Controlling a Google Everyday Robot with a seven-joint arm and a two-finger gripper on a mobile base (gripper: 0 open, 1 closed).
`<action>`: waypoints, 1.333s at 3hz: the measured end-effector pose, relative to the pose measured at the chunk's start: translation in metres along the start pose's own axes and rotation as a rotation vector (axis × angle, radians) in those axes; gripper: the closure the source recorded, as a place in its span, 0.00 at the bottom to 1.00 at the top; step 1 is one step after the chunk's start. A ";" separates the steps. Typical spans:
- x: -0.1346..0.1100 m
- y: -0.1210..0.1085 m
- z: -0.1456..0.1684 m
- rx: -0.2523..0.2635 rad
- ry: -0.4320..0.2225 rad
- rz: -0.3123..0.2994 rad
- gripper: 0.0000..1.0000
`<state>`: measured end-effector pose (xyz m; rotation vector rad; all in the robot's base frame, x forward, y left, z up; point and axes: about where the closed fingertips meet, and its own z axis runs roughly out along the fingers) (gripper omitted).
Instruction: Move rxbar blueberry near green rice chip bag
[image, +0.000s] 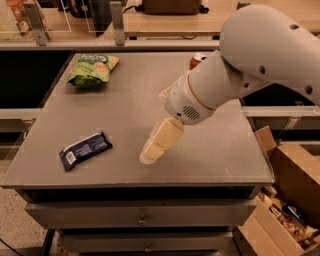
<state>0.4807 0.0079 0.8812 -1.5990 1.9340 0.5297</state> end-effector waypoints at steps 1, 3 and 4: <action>-0.012 -0.006 0.008 -0.003 -0.061 -0.036 0.00; -0.048 -0.009 0.065 -0.046 -0.221 -0.103 0.00; -0.047 -0.003 0.094 -0.062 -0.233 -0.117 0.00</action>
Offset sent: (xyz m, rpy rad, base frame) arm 0.0420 0.0821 -0.0109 0.2874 -0.1049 0.1207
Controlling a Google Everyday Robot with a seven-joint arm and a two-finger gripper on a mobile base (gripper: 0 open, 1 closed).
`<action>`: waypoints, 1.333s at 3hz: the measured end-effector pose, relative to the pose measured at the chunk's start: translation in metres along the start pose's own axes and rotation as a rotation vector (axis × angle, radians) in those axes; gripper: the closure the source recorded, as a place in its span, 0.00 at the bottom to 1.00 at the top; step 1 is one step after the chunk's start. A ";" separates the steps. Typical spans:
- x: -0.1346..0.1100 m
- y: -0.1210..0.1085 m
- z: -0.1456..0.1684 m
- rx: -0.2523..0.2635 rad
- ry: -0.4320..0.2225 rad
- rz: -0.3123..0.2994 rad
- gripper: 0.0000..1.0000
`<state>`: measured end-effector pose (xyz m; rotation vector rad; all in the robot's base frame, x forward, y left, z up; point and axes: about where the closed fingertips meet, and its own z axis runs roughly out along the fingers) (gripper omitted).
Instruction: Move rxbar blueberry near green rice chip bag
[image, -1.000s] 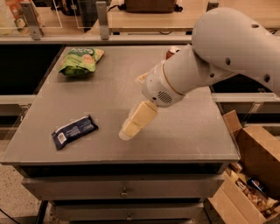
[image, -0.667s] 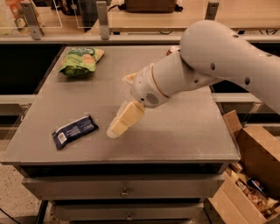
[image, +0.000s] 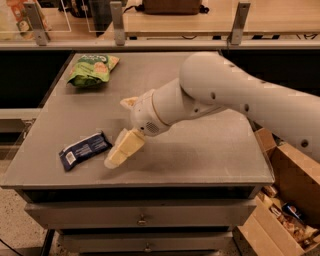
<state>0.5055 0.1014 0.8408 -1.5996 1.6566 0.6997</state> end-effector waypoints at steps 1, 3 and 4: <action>0.002 0.005 0.019 -0.012 -0.031 0.000 0.00; -0.015 0.020 0.042 -0.066 -0.088 -0.019 0.00; -0.020 0.025 0.051 -0.096 -0.089 -0.016 0.00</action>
Offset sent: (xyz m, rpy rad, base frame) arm -0.0112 0.0427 -0.0237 0.0899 0.0178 0.0567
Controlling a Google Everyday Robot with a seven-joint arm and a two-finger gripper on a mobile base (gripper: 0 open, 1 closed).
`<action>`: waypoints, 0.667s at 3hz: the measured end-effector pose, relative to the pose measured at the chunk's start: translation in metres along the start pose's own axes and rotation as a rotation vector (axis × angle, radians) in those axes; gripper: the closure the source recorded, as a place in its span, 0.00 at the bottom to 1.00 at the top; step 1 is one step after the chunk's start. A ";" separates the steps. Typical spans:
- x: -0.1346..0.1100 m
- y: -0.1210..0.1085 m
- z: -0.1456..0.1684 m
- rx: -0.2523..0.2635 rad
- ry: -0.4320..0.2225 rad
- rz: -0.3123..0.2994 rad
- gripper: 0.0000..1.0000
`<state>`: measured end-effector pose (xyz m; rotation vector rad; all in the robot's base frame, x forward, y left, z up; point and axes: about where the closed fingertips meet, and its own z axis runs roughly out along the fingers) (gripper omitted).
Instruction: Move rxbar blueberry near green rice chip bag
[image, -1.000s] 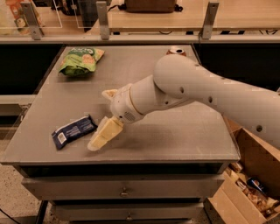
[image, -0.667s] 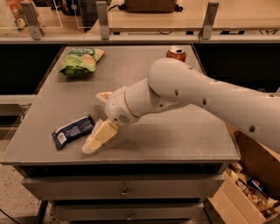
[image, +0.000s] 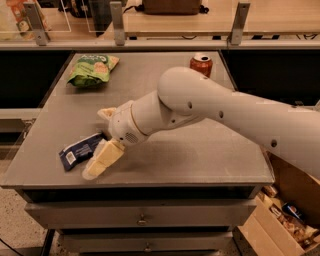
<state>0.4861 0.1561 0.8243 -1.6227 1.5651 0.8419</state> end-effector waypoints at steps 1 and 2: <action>-0.001 0.002 0.007 -0.022 0.008 0.006 0.00; -0.001 0.004 0.012 -0.042 0.017 0.008 0.18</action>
Offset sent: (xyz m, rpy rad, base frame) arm -0.0020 0.0117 -0.0093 -0.0294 0.0446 0.0407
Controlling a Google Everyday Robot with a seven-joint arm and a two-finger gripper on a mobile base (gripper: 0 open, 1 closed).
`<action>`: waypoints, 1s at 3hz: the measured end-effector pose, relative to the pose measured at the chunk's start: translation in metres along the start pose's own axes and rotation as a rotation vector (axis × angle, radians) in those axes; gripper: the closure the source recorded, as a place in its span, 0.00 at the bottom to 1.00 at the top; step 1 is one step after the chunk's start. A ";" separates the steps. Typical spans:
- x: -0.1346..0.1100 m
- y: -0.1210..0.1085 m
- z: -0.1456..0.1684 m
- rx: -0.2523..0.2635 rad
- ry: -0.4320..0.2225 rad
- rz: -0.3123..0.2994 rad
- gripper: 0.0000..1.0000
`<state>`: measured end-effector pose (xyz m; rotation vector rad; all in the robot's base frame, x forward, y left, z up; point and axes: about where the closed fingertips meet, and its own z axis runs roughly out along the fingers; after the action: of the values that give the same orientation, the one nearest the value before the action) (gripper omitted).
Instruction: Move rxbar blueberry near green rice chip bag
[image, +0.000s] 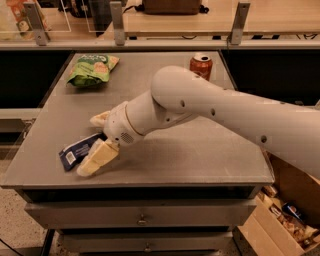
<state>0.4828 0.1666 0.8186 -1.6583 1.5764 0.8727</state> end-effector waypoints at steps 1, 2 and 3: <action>0.001 0.001 0.003 -0.014 0.008 0.001 0.41; 0.002 0.001 0.004 -0.025 0.017 0.003 0.64; 0.004 0.001 0.005 -0.031 0.022 0.003 0.87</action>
Offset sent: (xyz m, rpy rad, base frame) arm 0.0011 -0.0007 -0.0075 -0.0270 0.0242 0.0207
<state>0.4815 0.1686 0.8126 -1.6929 1.5880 0.8873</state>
